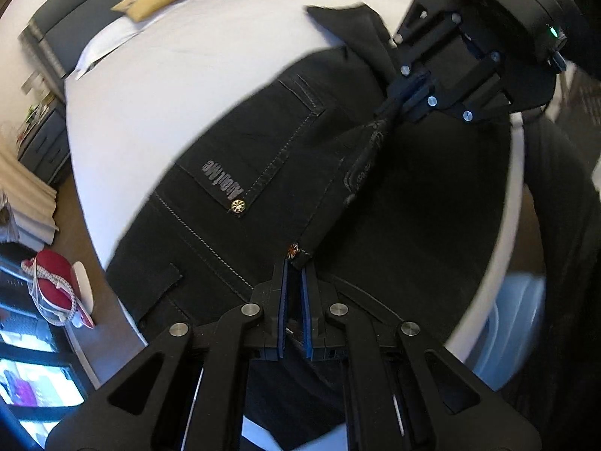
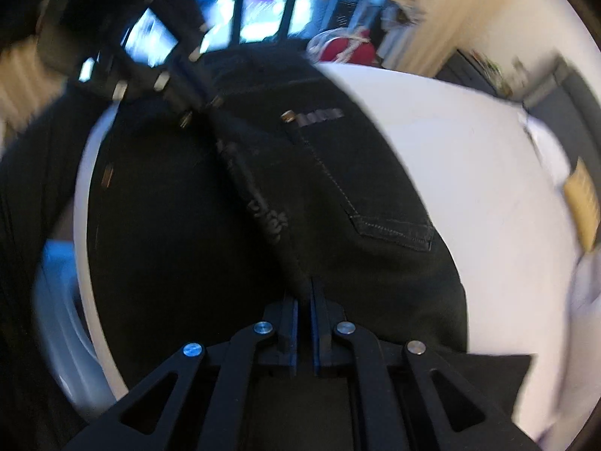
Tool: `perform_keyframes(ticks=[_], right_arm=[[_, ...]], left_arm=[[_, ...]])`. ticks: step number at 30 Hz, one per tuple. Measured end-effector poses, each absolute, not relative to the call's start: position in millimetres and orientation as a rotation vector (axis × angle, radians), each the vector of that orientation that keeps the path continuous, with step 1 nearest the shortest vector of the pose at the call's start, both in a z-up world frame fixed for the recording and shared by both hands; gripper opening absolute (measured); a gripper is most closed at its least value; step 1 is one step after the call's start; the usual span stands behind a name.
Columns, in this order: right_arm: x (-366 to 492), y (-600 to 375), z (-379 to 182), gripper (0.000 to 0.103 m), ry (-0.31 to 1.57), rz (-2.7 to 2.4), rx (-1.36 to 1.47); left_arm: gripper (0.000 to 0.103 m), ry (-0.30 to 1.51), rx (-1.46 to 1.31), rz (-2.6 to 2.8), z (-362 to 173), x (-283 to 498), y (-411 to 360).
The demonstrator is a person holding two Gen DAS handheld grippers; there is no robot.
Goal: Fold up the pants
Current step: 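Lift the jeans by the waistband with both grippers, bringing them together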
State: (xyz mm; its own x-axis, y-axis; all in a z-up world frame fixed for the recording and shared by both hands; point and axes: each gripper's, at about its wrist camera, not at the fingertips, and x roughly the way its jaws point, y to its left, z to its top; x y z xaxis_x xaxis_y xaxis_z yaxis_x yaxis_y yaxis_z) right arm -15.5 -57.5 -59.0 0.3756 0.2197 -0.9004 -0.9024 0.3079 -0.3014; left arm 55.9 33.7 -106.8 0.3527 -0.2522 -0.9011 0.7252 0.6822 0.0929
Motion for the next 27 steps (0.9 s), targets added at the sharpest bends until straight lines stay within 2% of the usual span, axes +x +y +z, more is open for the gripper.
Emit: perform_keyframes(ticks=[3,8,21,27], right_arm=[[-51,-55,-73,0.006,0.834,0.861,-1.106],[-78,-49,-79,0.006,0.809,0.842,-1.142],[-126,-32,-87,0.007,0.752,0.759,-1.207],[-120,-44,-87,0.007,0.753,0.735,-1.198]], left_arm=[[0.006,1.036,0.548,-0.698,-110,29,25],[0.006,1.055,0.587,-0.702,-119,-5,19],[0.005,1.069,0.583,-0.718,-114,-19,30],[0.005,1.075,0.568,-0.722,-106,-24,37]])
